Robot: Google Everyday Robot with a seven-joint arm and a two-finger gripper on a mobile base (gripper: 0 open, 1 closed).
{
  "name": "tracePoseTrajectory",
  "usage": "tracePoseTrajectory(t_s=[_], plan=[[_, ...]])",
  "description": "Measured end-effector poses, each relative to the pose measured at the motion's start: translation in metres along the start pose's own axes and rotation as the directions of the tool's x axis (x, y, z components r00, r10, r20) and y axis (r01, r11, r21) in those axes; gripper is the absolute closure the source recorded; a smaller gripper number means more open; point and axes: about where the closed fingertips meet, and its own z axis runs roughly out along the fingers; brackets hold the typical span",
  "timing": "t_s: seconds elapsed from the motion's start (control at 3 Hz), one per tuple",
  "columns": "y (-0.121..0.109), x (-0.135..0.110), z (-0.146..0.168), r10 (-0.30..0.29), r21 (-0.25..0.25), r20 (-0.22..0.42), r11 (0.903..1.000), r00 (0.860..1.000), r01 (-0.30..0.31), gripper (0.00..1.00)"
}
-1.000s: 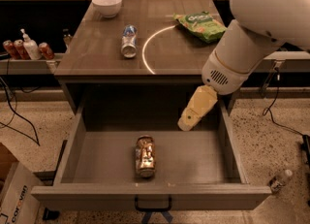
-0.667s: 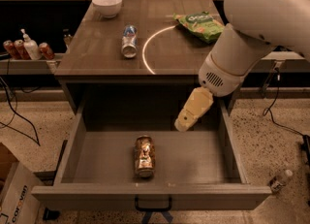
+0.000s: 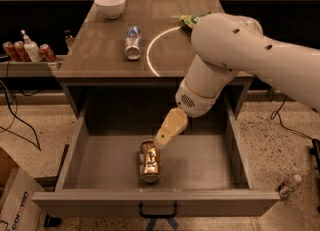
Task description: Pick orange can from top drawer and place on counter
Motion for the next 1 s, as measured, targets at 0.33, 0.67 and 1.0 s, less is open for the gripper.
tracePoseTrajectory(t_s=[0.33, 0.67, 1.0], plan=[[0.002, -0.004, 0.035, 0.087, -0.052, 0.000, 0.9948, 0.996, -0.087, 0.00], [0.007, -0.008, 0.071, 0.192, -0.113, 0.000, 0.9752, 0.981, -0.190, 0.00], [0.013, -0.015, 0.102, 0.255, -0.167, -0.006, 0.9530, 0.967, -0.253, 0.00]])
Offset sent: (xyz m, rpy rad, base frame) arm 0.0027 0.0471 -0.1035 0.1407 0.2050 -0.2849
